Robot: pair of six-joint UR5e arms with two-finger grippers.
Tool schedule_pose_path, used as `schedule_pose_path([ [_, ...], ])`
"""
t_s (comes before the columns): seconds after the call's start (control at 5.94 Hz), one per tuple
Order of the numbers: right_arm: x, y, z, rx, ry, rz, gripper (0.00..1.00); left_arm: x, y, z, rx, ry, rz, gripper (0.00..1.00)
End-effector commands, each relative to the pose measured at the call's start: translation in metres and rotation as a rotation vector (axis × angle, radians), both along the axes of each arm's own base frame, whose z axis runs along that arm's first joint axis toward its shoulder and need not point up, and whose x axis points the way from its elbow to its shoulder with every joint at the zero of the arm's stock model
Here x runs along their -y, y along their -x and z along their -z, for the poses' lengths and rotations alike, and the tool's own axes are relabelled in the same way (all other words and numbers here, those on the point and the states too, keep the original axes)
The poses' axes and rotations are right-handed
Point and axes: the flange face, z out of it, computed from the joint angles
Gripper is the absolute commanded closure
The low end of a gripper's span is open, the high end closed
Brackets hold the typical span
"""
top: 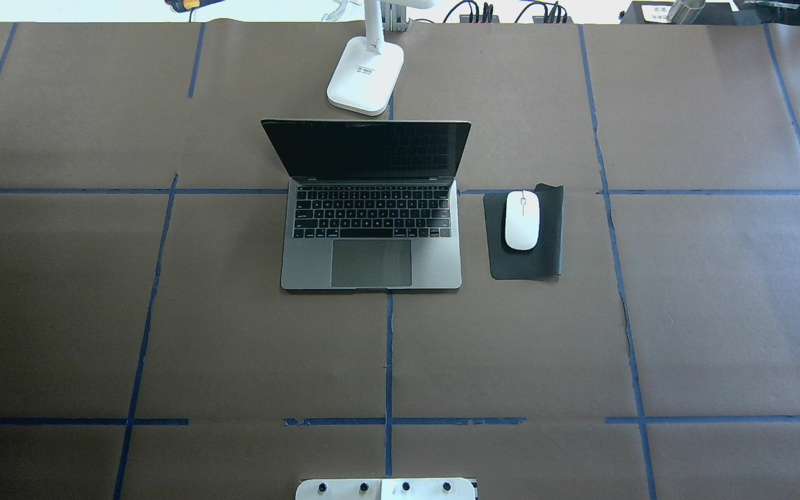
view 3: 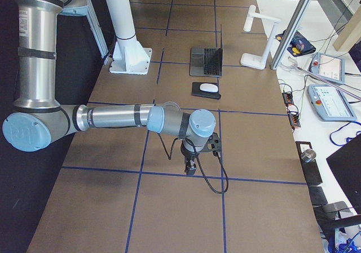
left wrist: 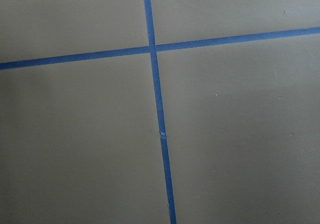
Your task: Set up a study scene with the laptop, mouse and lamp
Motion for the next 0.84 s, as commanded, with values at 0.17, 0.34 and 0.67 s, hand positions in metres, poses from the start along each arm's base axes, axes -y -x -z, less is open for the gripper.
schedule_pose_path([
  [0.17, 0.0008, 0.0005, 0.0101, 0.007, -0.011, -0.010, 0.00, -0.0126, -0.0018, -0.0057, -0.005, -0.001, -0.002, 0.00],
  [0.34, 0.0005, 0.0041, 0.0118, 0.059, -0.005, -0.018, 0.00, -0.0126, -0.0010, -0.0044, -0.002, -0.003, 0.000, 0.00],
  [0.67, 0.0014, 0.0042, 0.0140, 0.060, -0.010, -0.019, 0.00, -0.0142, -0.0003, -0.0047, 0.007, 0.000, -0.001, 0.00],
])
